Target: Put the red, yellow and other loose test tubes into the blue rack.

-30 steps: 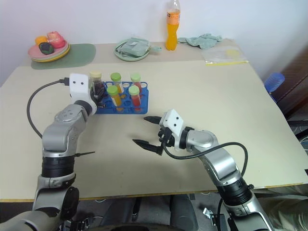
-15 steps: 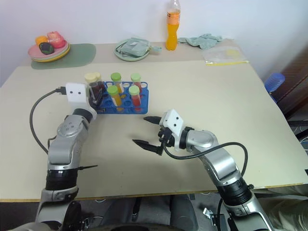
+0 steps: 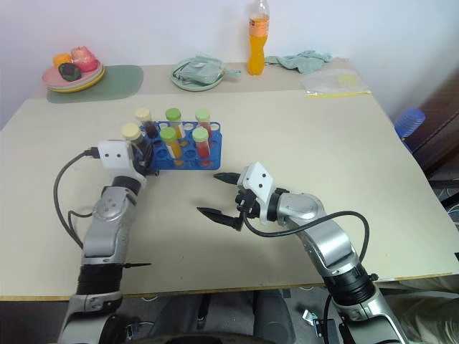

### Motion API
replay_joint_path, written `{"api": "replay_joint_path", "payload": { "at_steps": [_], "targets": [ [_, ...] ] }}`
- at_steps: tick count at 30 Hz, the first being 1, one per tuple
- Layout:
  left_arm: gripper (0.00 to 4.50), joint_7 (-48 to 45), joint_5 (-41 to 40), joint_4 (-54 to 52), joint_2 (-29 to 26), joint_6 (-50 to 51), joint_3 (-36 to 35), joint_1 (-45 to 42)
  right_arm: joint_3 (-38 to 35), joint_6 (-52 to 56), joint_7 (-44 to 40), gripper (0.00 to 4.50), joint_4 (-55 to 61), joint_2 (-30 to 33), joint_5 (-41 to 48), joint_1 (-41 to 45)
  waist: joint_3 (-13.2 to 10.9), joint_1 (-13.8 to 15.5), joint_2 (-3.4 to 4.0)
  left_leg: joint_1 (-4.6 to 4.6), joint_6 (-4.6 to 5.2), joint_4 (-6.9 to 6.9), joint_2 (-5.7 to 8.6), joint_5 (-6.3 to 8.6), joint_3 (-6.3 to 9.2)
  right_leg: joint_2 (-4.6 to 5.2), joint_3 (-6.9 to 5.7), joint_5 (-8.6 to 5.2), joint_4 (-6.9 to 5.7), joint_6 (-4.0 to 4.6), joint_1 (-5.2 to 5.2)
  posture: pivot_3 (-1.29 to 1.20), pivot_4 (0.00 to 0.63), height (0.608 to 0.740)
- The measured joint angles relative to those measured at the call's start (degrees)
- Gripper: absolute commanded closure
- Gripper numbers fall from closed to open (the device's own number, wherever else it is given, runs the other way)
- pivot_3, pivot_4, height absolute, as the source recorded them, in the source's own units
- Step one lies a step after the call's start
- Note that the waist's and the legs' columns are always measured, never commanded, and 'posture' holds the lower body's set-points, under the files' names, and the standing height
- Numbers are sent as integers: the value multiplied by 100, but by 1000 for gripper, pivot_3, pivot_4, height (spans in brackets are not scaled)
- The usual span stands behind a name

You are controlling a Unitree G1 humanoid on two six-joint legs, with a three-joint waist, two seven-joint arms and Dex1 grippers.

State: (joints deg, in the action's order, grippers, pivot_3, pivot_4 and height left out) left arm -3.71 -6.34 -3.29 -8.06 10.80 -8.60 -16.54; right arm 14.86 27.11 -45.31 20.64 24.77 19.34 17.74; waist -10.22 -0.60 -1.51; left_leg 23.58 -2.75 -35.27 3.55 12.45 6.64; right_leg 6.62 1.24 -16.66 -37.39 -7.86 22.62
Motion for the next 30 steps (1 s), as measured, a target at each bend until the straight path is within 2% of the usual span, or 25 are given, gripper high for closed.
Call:
{"api": "replay_joint_path", "payload": {
  "at_steps": [3,8,14,21,25,30],
  "targets": [
    [30,3,-66,-40,25,30,-5,3,0,-4,7,0,0,0,-2,0,0,-4,0,0,0,1,0,0,0,-1,0,0,0,0,1,0,150,740],
    [30,-244,-345,-624,-277,305,-127,330,-75,-150,74,0,-5,22,-55,52,0,-40,1,0,0,4,-4,0,-1,-5,2,0,-2,1,6,0,150,740],
    [30,-1133,-1045,-1482,-1288,909,-665,1172,-673,-26,-81,0,160,596,175,-7,0,-3,3,0,2,4,-5,1,0,-3,2,-1,4,2,0,0,150,740],
    [30,-2483,-1696,-1787,-2502,1284,-1291,2368,-2307,296,-222,0,-220,1571,622,-551,-2,9,6,-6,9,6,-10,6,-3,0,1,-2,17,4,-15,0,150,740],
    [30,-2798,-1799,-1782,-2710,1292,-1345,2522,-2808,194,-405,0,-824,1999,611,-711,-2,-1,7,-9,11,8,-24,7,-6,0,1,-2,19,4,-17,0,150,740],
    [30,-2834,-1800,-1780,-2759,1288,-1500,2520,-2938,-151,-621,0,-1274,2155,517,-770,-2,-26,15,-10,13,9,-26,8,-9,-2,3,-2,18,4,-15,0,150,740]
  ]
}}
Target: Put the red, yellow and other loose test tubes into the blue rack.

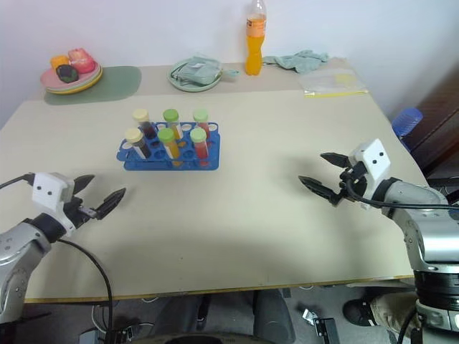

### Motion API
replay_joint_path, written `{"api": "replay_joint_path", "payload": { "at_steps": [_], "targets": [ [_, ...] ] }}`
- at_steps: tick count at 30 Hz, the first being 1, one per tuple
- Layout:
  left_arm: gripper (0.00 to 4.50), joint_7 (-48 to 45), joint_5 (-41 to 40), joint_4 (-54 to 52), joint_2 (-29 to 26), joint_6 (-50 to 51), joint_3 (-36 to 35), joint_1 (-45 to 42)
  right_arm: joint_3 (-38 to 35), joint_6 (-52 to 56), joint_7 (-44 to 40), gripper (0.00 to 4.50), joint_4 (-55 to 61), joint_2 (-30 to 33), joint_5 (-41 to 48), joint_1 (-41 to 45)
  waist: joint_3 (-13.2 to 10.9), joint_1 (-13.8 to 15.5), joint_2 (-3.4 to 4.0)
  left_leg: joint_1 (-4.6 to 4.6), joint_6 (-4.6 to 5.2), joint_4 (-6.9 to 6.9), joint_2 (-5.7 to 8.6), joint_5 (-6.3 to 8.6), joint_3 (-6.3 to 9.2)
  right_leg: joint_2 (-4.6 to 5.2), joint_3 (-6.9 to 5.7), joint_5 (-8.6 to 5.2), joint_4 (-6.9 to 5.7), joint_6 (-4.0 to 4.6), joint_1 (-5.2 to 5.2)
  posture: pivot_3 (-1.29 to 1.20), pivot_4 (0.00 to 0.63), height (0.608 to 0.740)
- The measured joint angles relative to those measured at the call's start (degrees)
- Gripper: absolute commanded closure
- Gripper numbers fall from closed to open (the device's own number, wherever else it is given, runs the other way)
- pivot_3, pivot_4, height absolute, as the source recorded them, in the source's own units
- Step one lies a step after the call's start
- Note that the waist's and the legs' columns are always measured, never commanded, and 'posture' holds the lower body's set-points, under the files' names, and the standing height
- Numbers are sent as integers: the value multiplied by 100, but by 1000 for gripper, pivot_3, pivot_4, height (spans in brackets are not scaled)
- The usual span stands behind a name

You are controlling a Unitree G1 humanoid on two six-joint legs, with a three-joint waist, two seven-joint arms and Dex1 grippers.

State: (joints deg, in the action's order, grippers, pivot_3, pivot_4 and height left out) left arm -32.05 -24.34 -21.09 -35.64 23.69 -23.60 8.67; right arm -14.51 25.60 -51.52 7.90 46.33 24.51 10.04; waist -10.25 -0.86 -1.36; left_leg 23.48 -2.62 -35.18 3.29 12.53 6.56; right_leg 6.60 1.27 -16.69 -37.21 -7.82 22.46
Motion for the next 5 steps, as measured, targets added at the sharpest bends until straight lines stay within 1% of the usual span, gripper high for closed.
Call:
{"api": "replay_joint_path", "payload": {
  "at_steps": [5],
  "targets": [
    [30,121,12,-8,69,0,-12,12,25,-246,-79,0,-194,-2,-89,10,-1,17,2,0,0,-1,1,0,0,2,0,0,1,-1,-3,0,150,740]
  ]
}}
